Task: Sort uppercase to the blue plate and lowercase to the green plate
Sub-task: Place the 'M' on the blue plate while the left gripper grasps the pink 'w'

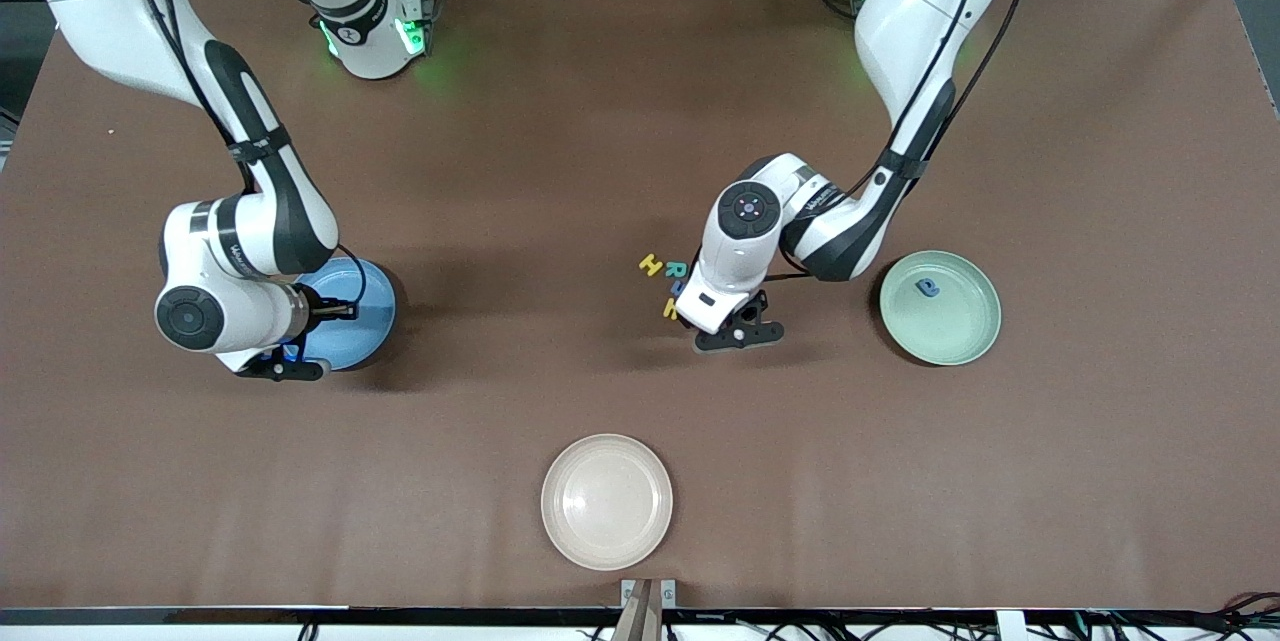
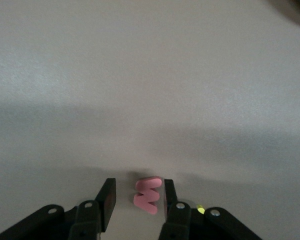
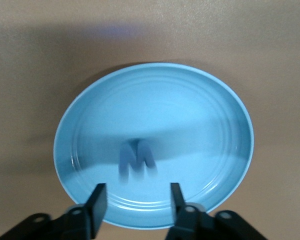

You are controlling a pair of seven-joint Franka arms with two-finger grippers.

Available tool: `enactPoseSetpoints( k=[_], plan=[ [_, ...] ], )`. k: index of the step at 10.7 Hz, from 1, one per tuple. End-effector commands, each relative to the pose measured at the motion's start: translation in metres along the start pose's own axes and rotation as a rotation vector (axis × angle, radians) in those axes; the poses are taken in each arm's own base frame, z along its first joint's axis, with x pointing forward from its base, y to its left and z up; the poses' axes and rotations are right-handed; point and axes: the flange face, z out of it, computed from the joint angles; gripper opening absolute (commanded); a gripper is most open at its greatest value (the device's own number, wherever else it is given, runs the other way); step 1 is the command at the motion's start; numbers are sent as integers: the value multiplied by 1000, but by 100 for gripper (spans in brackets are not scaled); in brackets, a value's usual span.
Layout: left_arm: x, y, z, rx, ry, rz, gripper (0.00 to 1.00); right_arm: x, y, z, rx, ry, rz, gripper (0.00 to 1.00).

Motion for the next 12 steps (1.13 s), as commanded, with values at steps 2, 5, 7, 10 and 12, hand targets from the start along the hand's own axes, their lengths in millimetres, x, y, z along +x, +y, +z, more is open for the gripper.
enactPoseSetpoints(
  k=[2,5,7,10,12],
  plan=[
    [1,6,15,22,20,-6,47,-6,2,-38,13,36,11,100],
    [-2,6,26,37,22,-1,47,-29,14,-118,18,168,25,100],
    [-6,10,26,36,22,6,47,-49,17,-155,16,200,28,100],
    [-9,12,27,37,22,12,47,-74,21,-201,19,268,33,100],
    [-10,10,30,42,18,10,46,-85,24,-214,33,264,41,100]
  ],
)
